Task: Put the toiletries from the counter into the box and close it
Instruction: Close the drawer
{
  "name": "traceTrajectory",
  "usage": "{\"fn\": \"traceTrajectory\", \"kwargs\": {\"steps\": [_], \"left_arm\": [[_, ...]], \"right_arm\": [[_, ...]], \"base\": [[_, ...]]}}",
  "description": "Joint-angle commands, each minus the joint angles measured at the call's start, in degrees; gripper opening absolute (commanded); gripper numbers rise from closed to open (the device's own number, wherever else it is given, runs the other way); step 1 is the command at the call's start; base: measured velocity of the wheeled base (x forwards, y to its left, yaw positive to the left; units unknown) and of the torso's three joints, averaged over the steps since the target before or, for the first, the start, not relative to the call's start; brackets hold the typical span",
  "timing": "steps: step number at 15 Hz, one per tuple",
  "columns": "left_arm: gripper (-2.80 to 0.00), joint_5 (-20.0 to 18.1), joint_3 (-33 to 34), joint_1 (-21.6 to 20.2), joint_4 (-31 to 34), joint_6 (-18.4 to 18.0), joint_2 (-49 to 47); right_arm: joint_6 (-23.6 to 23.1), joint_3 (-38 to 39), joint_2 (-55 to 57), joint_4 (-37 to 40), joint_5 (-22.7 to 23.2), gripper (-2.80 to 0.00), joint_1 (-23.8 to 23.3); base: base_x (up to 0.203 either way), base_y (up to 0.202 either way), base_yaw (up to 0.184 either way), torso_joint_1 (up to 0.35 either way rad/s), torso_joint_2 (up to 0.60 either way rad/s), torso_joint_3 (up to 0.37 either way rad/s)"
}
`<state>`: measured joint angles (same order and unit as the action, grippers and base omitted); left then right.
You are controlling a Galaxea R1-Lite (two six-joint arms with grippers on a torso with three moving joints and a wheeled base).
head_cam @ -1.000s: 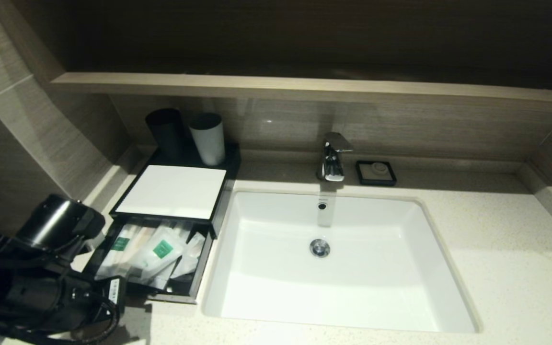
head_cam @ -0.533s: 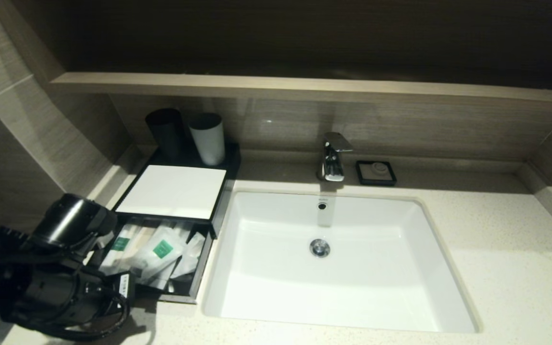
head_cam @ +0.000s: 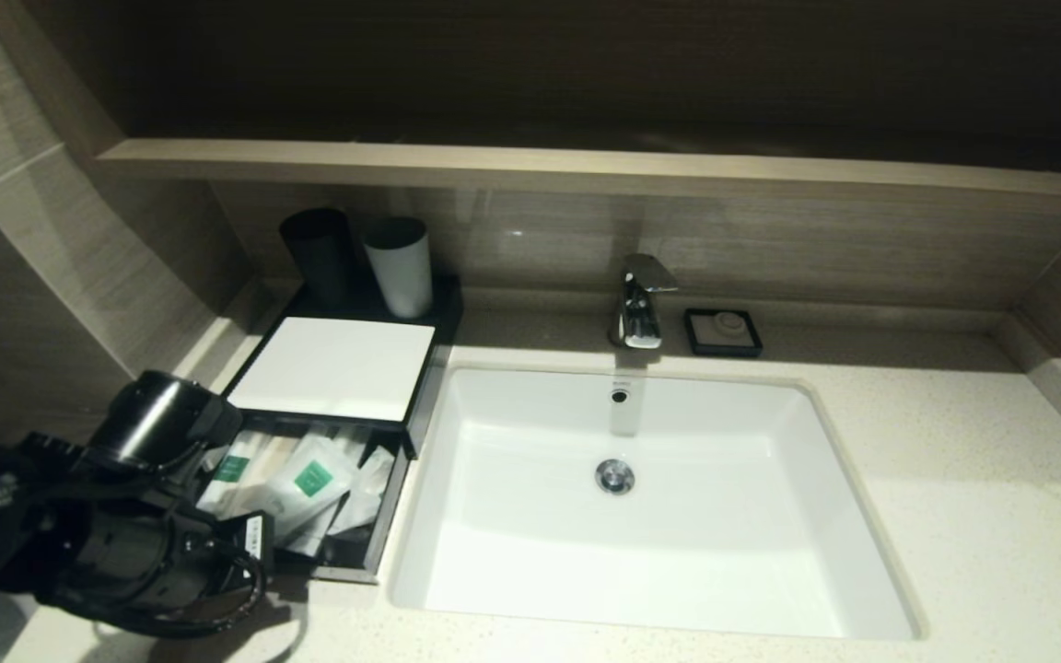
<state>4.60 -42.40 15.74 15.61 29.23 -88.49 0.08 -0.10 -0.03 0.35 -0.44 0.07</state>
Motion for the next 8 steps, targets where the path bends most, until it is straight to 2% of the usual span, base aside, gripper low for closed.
{"fn": "traceTrajectory", "kwargs": {"steps": [1, 8], "left_arm": [[-2.8, 0.1, -0.4, 0.0, -1.0, 0.3, -1.5], [-2.8, 0.3, -1.2, 0.0, -4.4, 0.6, -2.8]], "right_arm": [[0.0, 0.0, 0.0, 0.0, 0.0, -2.8, 0.0], [0.0, 0.0, 0.0, 0.0, 0.0, -2.8, 0.0]], "base": [[0.0, 0.0, 0.0, 0.0, 0.0, 0.0], [0.0, 0.0, 0.0, 0.0, 0.0, 0.0]]}}
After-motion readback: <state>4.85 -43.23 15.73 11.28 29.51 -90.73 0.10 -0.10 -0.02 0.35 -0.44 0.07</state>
